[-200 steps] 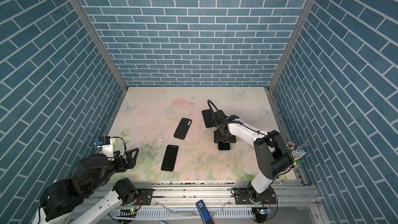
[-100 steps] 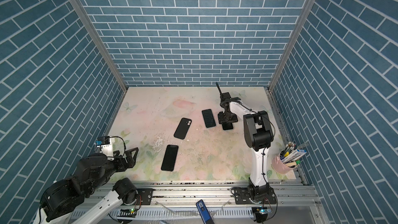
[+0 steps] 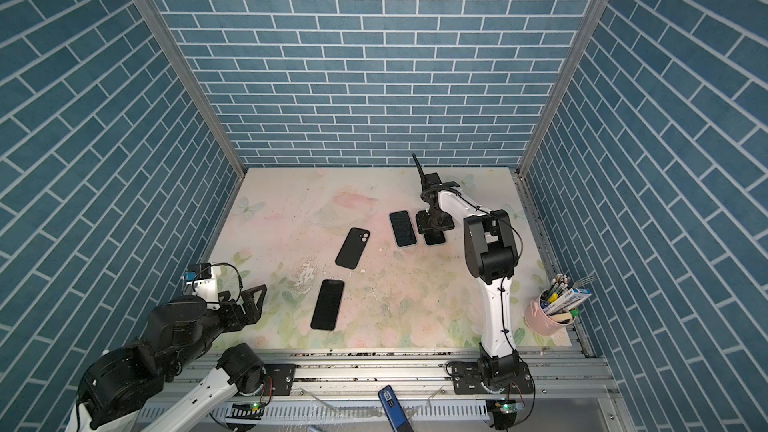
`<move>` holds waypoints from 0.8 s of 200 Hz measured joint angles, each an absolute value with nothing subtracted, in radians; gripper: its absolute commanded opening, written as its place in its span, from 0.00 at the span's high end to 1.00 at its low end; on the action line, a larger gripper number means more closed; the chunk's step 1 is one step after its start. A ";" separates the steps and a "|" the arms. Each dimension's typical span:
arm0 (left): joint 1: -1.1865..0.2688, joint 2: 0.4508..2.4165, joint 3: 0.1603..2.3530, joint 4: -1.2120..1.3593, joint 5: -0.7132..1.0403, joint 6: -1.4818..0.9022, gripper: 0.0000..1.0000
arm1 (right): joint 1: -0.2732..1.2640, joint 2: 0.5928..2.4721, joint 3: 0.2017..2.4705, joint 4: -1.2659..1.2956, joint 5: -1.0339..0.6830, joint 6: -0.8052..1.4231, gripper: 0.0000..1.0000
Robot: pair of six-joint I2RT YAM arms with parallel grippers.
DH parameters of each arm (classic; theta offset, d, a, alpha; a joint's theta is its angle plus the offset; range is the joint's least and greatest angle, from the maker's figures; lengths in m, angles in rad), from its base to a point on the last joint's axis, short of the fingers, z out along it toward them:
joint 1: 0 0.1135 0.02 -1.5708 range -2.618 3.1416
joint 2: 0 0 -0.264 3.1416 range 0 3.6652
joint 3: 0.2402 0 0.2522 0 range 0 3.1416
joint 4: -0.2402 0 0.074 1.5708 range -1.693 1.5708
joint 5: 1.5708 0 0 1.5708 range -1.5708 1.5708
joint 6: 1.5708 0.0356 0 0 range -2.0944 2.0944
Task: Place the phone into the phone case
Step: 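Carry the cased phone farther from the robot and set it beside the other cased phone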
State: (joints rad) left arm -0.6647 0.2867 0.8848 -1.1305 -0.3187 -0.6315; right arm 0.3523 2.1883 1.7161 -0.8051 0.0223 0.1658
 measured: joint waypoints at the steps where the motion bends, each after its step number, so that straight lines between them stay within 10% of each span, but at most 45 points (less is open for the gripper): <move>1: -0.665 0.287 0.884 -1.131 -0.319 -0.632 0.00 | 0.352 2.188 1.716 -0.805 0.022 0.167 0.22; 87: -0.657 0.306 0.880 -1.127 -0.312 -0.627 0.00 | 0.352 2.135 1.683 -0.801 0.051 0.187 0.01; 160: -0.656 0.350 0.868 -1.122 -0.300 -0.616 0.01 | 0.441 1.480 1.272 -0.655 -0.151 0.411 0.01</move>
